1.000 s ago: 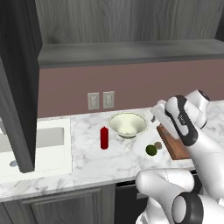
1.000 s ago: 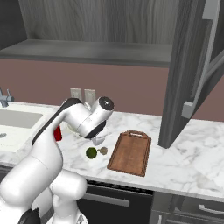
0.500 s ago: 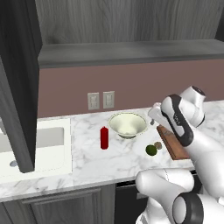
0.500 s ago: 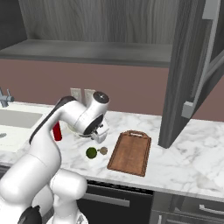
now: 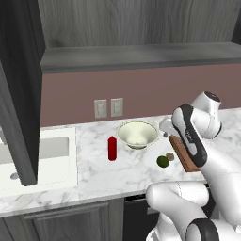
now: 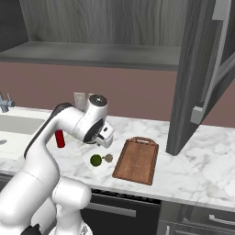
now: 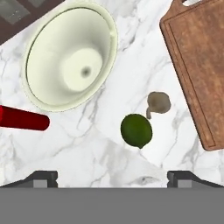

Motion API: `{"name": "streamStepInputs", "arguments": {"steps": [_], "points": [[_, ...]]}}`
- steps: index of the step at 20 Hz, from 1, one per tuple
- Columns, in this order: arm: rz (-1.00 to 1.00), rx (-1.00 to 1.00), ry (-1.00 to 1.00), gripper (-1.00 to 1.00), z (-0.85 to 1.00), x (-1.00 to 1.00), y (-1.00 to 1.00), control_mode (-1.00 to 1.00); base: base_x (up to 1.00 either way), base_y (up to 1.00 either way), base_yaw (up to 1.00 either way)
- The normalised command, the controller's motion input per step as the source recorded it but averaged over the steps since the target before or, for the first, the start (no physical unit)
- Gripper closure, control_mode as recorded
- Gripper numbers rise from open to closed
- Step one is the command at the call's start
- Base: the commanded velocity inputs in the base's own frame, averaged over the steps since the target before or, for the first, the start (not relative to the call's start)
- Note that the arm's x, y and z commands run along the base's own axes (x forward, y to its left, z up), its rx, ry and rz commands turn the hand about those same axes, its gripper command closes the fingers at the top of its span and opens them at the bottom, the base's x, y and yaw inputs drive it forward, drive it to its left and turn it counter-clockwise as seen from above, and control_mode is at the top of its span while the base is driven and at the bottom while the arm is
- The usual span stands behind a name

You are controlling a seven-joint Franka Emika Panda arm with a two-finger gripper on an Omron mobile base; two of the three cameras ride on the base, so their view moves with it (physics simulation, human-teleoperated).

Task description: Open the cabinet. Place the bowl and condiment on the counter. Then place the lime and garlic on the cutting board.

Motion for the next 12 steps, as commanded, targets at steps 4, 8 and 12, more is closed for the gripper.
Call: {"name": "streamStepInputs", "arguments": {"steps": [4, 8, 12], "points": [[0.14, -0.15, -0.07, -1.00, 0.00, -0.23, 0.00, -1.00, 0.00, 0.00, 0.00], [0.10, -0.15, -0.03, -1.00, 0.00, -0.04, 0.01, -1.00, 0.00, 0.00, 0.00], [0.12, -0.14, -0.01, -1.00, -0.02, 0.00, 0.01, -1.00, 0.00, 0.00, 0.00]]}}
